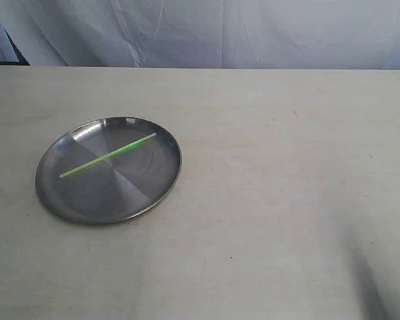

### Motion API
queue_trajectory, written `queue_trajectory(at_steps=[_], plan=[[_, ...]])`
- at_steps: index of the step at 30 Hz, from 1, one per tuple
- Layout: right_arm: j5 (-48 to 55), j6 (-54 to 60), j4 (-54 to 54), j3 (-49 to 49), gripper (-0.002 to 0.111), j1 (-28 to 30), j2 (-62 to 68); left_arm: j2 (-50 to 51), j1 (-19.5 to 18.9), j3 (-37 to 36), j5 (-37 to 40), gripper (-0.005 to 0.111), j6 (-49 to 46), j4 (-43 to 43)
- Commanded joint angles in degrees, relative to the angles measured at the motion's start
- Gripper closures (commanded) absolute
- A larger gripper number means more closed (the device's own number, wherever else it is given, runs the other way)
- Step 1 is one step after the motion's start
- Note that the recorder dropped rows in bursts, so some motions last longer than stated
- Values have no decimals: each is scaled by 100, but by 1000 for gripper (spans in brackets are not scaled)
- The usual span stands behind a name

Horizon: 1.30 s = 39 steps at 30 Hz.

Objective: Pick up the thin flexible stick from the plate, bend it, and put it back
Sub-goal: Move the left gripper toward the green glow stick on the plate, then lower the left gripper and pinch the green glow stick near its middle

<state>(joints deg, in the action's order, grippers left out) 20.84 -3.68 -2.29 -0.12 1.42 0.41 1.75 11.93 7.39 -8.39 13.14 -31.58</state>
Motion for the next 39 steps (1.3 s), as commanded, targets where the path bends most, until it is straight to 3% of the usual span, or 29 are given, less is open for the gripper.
queue_trajectory(at_steps=[1,5,8,13,15,19,22,25,33,39], plan=[[-12,11,-17,12,109,32,-41,1379,30,1631,2332,107,-68,1486],[-12,11,-17,12,109,32,-41,3703,30,3455,4851,107,-903,2495],[-12,11,-17,12,109,32,-41,5413,30,4593,5844,107,-1874,2467],[-12,11,-17,12,109,32,-41,7379,30,5554,5802,106,-2900,2116],[-12,11,-17,12,109,32,-41,8072,30,5768,5815,100,-3584,1862],[-12,11,-17,12,109,32,-41,9164,30,5939,5875,76,-4877,1418],[-2,11,-17,12,109,32,-41,9737,30,6035,5747,55,-4949,1481],[-2,11,-17,12,109,32,-41,10148,30,6102,5527,45,-4949,1505],[-2,11,-17,12,109,32,-41,10860,30,6175,4884,45,-4949,1609],[-2,11,-17,12,109,32,-41,11189,30,6188,4825,45,-4959,1706]])
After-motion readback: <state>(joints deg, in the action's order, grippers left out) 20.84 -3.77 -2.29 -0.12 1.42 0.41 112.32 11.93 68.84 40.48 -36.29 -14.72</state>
